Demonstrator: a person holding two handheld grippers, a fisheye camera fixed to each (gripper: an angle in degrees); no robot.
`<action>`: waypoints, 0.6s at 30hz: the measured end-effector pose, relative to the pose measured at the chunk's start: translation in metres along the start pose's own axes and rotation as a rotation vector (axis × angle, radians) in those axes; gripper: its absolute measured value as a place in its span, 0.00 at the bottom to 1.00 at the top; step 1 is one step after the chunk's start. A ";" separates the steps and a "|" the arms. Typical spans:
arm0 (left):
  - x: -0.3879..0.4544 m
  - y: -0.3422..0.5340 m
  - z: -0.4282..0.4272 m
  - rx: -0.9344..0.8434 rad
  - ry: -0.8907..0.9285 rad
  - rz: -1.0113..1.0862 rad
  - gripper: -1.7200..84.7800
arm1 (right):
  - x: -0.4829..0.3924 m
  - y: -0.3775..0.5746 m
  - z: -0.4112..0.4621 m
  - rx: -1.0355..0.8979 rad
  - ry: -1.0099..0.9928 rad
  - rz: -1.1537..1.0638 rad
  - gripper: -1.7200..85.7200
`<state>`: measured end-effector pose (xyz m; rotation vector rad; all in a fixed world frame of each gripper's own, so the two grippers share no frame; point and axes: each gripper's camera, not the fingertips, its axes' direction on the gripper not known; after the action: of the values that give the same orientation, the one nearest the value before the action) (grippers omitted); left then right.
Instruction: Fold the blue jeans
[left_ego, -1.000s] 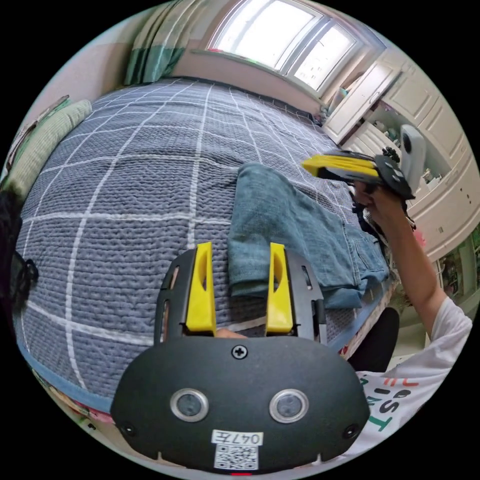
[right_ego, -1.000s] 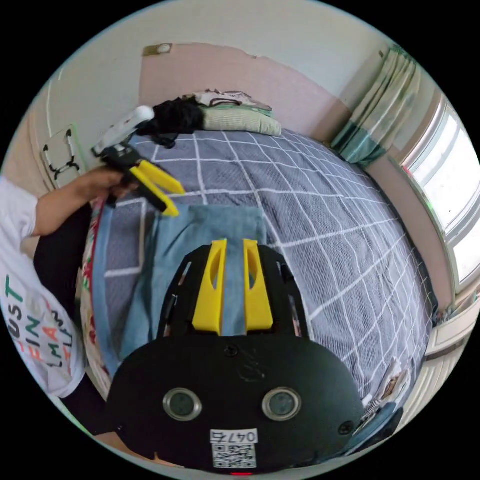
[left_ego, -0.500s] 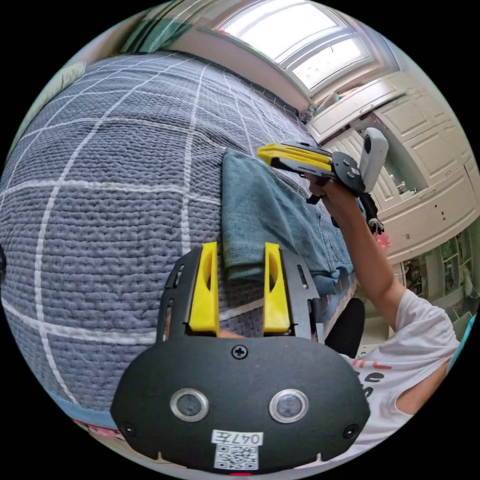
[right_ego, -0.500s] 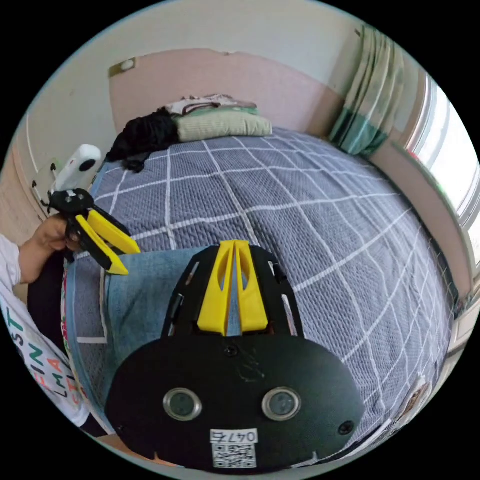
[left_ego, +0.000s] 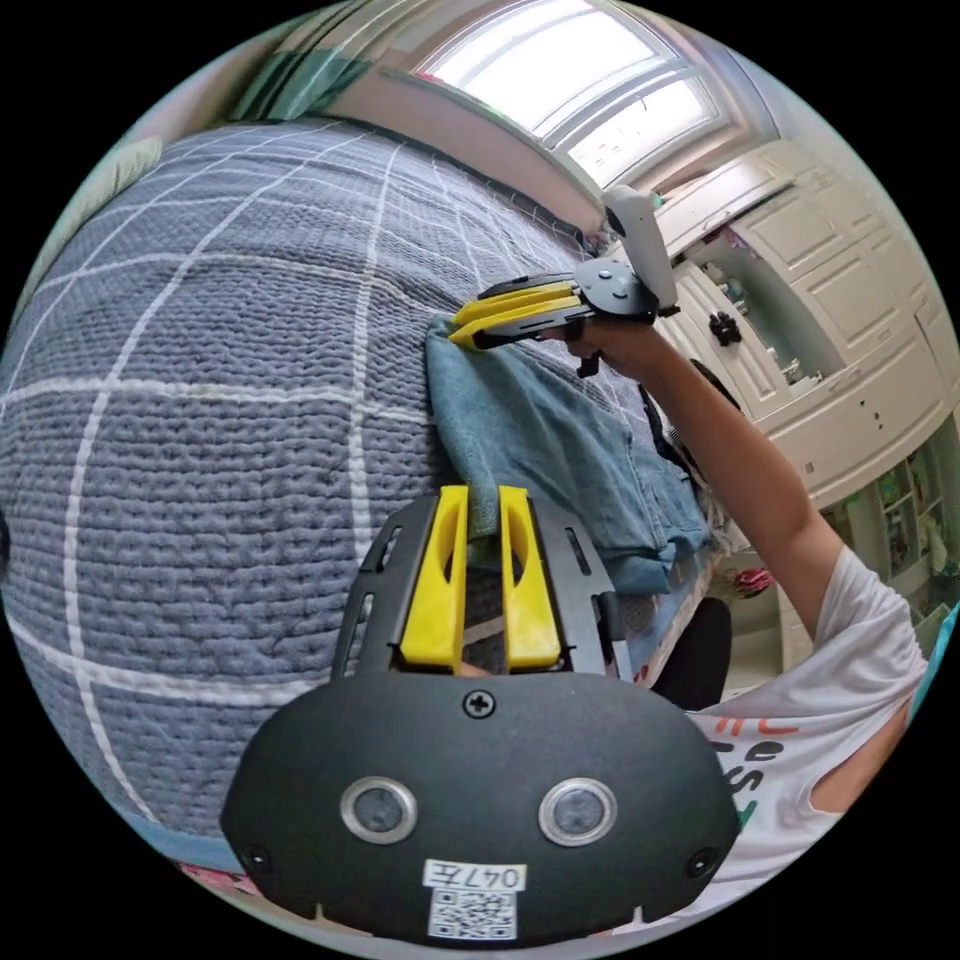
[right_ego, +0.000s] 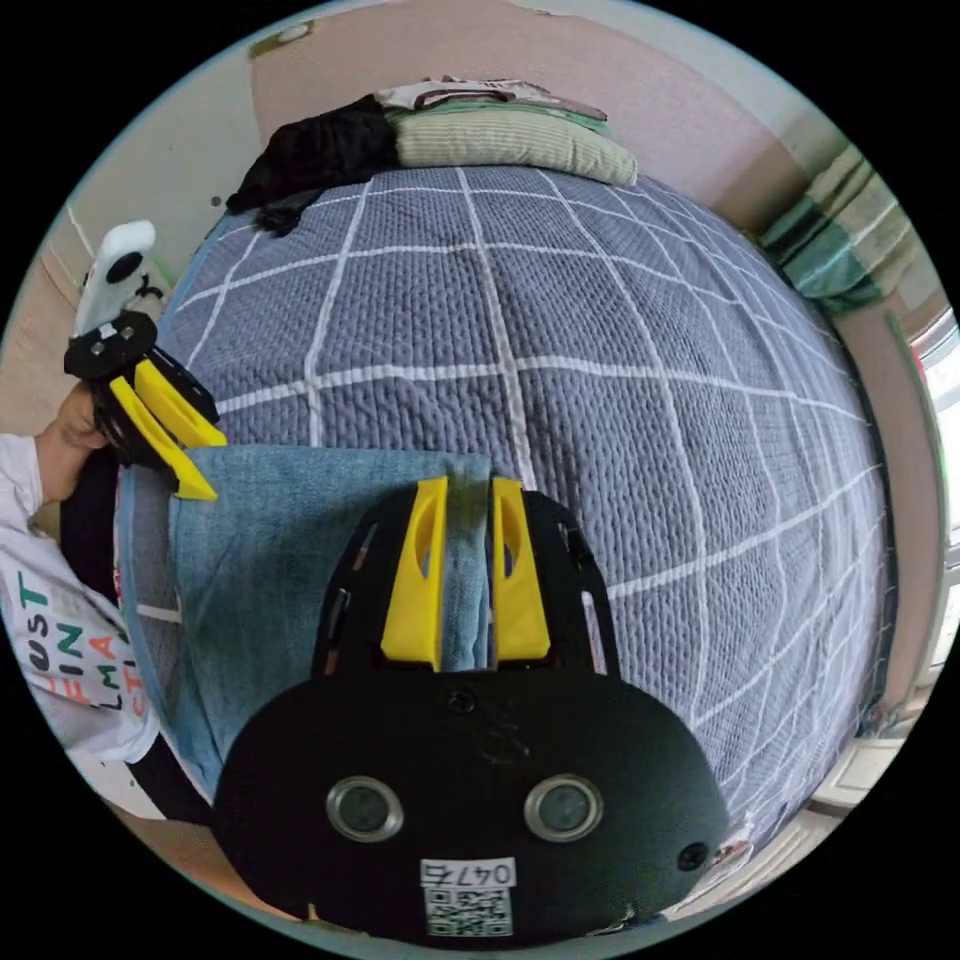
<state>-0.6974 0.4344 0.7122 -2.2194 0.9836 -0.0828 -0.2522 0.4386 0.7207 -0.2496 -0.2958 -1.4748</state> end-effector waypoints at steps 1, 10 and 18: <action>0.008 -0.001 0.000 -0.004 -0.038 0.025 0.08 | -0.001 0.001 -0.002 -0.001 0.008 -0.003 0.02; 0.117 0.005 -0.023 0.086 -0.071 0.229 0.08 | -0.047 0.068 -0.112 0.139 0.181 -0.054 0.02; 0.311 0.008 0.047 0.024 0.002 0.503 0.08 | -0.113 0.273 -0.237 0.083 0.383 0.051 0.02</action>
<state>-0.4665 0.2486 0.6068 -1.8877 1.5001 0.1306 0.0217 0.4852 0.4638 0.0929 -0.0402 -1.4229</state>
